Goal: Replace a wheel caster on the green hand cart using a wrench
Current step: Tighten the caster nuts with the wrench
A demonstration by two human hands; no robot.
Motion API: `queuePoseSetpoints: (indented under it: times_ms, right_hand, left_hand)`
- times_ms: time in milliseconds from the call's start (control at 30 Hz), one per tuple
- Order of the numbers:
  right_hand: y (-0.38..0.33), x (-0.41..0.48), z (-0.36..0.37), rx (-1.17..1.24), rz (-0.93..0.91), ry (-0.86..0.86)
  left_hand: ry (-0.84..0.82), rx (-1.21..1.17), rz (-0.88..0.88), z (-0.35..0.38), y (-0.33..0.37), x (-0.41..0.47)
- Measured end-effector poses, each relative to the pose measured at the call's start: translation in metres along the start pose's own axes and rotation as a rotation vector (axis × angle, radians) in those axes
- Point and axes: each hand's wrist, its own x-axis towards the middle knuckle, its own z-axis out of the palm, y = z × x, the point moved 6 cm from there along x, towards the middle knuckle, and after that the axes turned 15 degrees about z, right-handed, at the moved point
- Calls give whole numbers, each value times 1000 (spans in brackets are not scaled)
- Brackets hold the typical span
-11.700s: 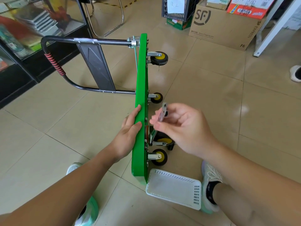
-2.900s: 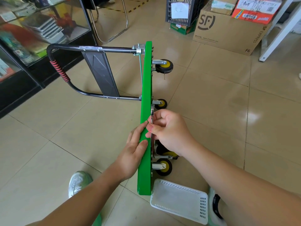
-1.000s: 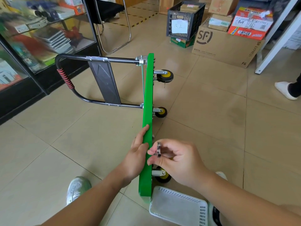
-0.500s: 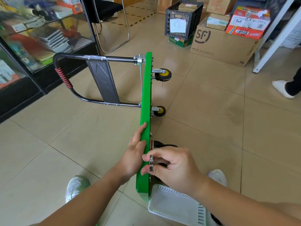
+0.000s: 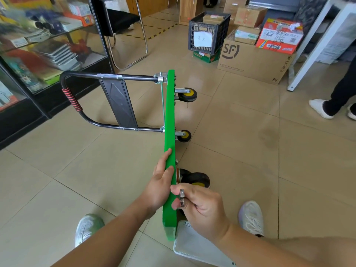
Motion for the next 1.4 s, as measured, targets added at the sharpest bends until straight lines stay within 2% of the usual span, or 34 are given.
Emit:
queuePoseSetpoints:
  times_ms: [200,533,733,867,1133,1300,1400]
  right_hand:
    - [8,-5,8,82,82,102]
    - [0,11,7,112,115,-3]
    - [6,23,9,236,355,16]
    - [2,30,8,275,418,40]
    - [-8,33,8,230,482,-2]
    - [-17,32,4,-11,445,-77]
    - [-20,32,-5,-58,447,-96]
  left_hand:
    - [0,3,27,0,-4,-1]
    - [-28,7,32,-3,-6,-3]
    - [0,-84,69,-2,-17,4]
    - [48,-115,69,-2,-12,3]
    - [26,-115,67,-3,-6,3]
    - [-32,-137,26,2,-4,-1]
    - [-51,-83,12,4,-2,-2]
